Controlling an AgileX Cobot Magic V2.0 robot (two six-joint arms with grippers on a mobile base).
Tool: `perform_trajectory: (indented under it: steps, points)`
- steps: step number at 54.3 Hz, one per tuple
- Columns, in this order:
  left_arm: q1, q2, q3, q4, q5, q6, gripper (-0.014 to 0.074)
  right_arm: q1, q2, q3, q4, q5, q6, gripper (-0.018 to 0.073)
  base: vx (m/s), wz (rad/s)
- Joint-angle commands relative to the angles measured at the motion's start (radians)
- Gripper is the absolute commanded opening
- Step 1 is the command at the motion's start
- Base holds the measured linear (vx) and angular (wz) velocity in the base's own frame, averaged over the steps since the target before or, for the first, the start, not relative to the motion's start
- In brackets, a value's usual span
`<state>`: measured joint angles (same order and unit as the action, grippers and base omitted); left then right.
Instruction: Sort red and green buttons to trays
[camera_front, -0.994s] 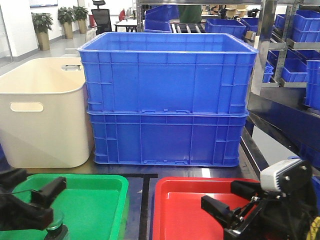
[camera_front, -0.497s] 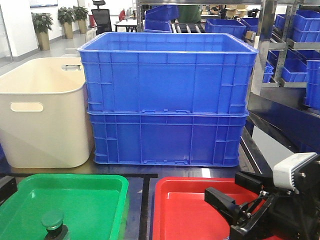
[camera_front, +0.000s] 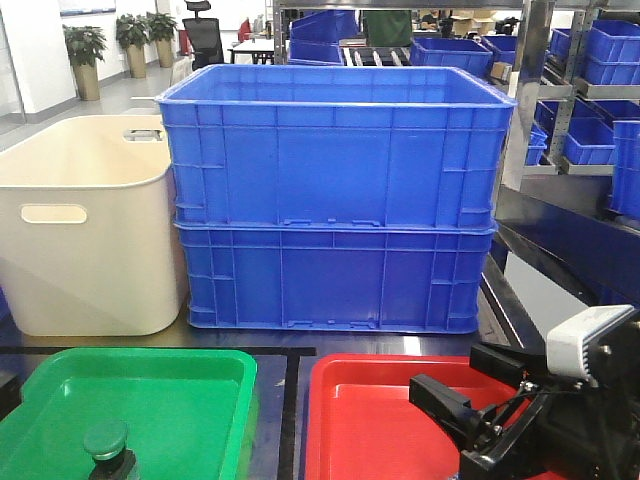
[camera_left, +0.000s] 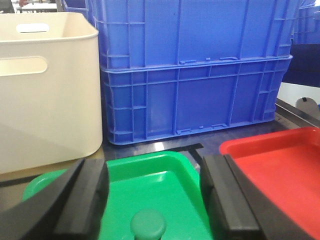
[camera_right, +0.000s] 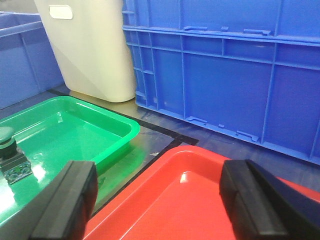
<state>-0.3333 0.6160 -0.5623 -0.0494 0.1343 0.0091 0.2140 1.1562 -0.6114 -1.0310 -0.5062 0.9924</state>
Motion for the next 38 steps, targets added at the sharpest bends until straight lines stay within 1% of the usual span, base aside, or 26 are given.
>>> perform_trajectory:
  steps: [1,7,13,18,21,25,30,31,34,38]
  points:
    - [0.03,-0.069,0.031,-0.002,-0.093,-0.009,0.0461,-0.005,-0.024,-0.031,0.025,-0.055,-0.002,0.0547,0.0,0.0]
    - [0.102,-0.181,0.15,0.0,-0.134,-0.009,0.0379,-0.005,-0.024,-0.031,0.025,-0.055,-0.002,0.0547,0.0,0.0]
    - [0.189,-0.308,0.283,-0.002,-0.134,-0.009,0.0273,-0.005,-0.024,-0.031,0.025,-0.055,-0.002,0.0547,0.0,0.0]
    - [0.241,-0.422,0.379,-0.002,-0.134,-0.009,0.0188,-0.005,-0.024,-0.031,0.025,-0.055,-0.002,0.0547,0.0,0.0]
    - [0.263,-0.476,0.431,-0.007,-0.14,-0.019,0.0153,-0.005,-0.024,-0.031,0.025,-0.054,-0.002,0.0547,0.0,0.0]
    - [0.28,-0.56,0.496,-0.011,-0.141,-0.045,0.0109,-0.005,-0.024,-0.031,0.025,-0.054,-0.002,0.0547,0.0,0.0]
    - [0.283,-0.653,0.568,-0.011,-0.151,-0.102,0.0073,-0.005,-0.024,-0.031,0.025,-0.054,-0.002,0.0547,0.0,0.0]
    - [0.283,-0.649,0.573,-0.011,-0.156,-0.111,0.0068,-0.005,-0.023,-0.031,0.025,-0.054,-0.002,0.0547,0.0,0.0]
    - [0.283,-0.633,0.566,-0.01,-0.11,-0.141,0.006,-0.005,-0.024,-0.031,0.024,-0.055,-0.002,0.0547,0.0,0.0]
    - [0.283,-0.631,0.566,-0.01,-0.08,-0.142,0.0055,-0.005,-0.023,-0.031,0.027,-0.058,-0.002,0.0547,0.0,0.0]
